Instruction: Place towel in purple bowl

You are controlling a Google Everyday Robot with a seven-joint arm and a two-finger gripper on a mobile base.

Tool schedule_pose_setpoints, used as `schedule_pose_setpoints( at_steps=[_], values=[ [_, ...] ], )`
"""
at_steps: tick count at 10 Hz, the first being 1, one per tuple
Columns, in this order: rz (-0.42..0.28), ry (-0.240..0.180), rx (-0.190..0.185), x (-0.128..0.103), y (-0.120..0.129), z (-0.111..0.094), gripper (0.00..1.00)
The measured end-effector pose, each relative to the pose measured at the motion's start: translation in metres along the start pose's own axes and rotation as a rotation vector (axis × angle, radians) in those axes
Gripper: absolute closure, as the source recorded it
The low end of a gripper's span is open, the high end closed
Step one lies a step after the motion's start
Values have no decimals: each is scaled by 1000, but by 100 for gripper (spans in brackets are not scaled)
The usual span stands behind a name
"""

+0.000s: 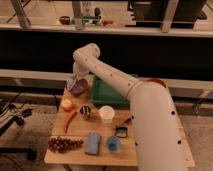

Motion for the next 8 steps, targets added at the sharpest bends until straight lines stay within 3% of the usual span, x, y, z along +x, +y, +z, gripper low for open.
schedule_pose_setpoints(
  at_steps=[2,8],
  values=[
    [20,-18,-2,4,-1,19,100],
    [-28,-51,2,-7,-18,42,100]
  ],
)
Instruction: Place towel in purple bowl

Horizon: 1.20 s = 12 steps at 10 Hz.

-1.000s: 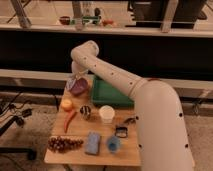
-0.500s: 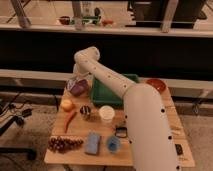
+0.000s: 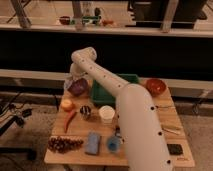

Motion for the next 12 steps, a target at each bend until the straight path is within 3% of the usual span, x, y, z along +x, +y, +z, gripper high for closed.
schedule_pose_setpoints(
  at_steps=[4,7,12],
  values=[
    [7,43,-10,34,12,-5,100],
    [6,47,-11,37,13,-7,96],
    [7,47,-11,39,14,-8,44]
  ],
)
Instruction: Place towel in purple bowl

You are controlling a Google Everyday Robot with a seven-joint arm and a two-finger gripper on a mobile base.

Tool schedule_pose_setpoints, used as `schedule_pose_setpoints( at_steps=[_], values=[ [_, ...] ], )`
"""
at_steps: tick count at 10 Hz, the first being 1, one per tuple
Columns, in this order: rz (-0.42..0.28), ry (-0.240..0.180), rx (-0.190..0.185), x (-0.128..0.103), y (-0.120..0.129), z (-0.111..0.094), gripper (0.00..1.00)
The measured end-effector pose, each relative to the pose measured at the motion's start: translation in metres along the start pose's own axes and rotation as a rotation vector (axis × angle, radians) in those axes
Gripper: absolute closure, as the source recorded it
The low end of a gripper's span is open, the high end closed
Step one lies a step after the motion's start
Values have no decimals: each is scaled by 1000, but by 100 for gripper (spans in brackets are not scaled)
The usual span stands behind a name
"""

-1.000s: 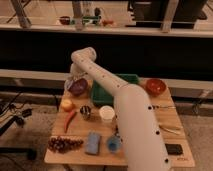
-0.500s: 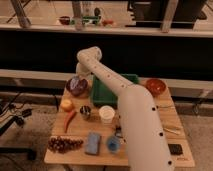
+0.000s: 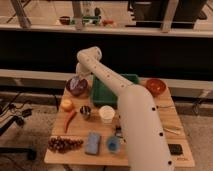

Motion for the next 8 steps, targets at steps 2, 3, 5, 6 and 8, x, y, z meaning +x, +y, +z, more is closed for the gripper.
schedule_pose_setpoints(
  at_steps=[2,3,5,6,8],
  values=[
    [0,0,0,0,0,0,27],
    [0,0,0,0,0,0,21],
    [0,0,0,0,0,0,20],
    [0,0,0,0,0,0,20],
    [0,0,0,0,0,0,20]
  ],
)
